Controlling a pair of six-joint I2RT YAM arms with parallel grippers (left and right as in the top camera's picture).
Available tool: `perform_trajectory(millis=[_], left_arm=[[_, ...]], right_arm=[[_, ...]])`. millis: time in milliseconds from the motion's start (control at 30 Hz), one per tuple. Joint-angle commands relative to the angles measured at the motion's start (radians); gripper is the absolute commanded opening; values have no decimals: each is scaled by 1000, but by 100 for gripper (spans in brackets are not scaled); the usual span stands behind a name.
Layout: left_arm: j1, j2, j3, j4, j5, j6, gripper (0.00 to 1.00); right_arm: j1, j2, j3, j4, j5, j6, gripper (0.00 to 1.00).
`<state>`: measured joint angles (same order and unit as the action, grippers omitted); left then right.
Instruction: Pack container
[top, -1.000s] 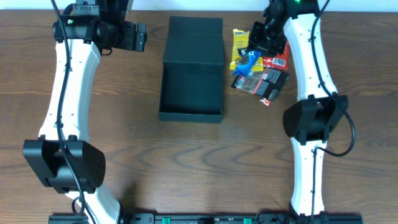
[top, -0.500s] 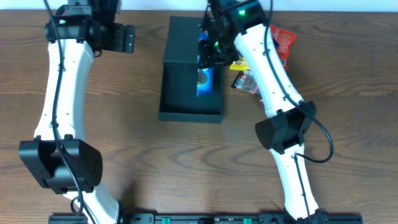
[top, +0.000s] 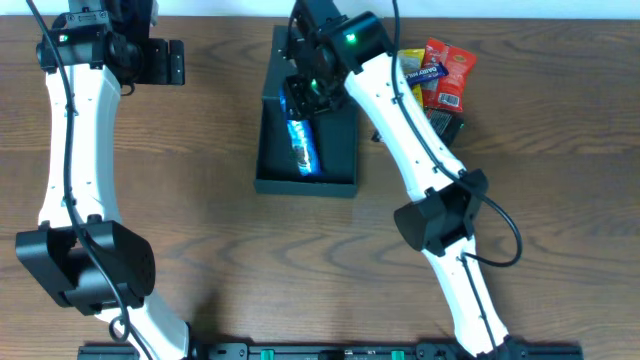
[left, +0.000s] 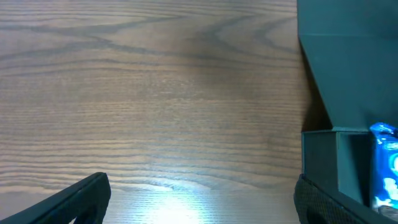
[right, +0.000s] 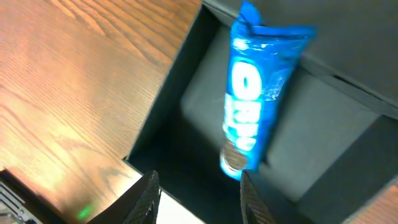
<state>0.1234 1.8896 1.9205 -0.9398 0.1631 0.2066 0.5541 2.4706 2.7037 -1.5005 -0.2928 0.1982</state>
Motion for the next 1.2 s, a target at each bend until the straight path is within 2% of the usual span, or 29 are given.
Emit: perform_trajectory(millis=[0, 67, 133, 200, 300, 400, 667, 867, 967, 1167], left_arm=[[5, 6, -1, -10, 22, -5, 95], [5, 6, -1, -18, 22, -5, 95], [5, 6, -1, -24, 22, -5, 95], [5, 6, -1, -28, 23, -5, 95], [5, 6, -1, -29, 48, -5, 95], [5, 6, -1, -29, 64, -5, 95], [5, 6, -1, -29, 66, -5, 95], [5, 6, -1, -31, 66, -4, 96], [5, 6, -1, -32, 66, -4, 95], [5, 6, -1, -35, 66, -4, 95]], right_arm=[[10, 30, -4, -1, 13, 26, 44], [9, 30, -13, -7, 40, 27, 57], [8, 31, -17, -23, 83, 30, 63], [9, 34, -21, -40, 143, 28, 78], [10, 35, -48, -40, 158, -58, 88], [10, 35, -97, -37, 159, -134, 89], [22, 35, -239, 27, 158, -182, 89], [45, 35, -319, 114, 158, -312, 94], [49, 35, -334, 132, 163, -315, 99], [49, 34, -334, 117, 129, -290, 99]])
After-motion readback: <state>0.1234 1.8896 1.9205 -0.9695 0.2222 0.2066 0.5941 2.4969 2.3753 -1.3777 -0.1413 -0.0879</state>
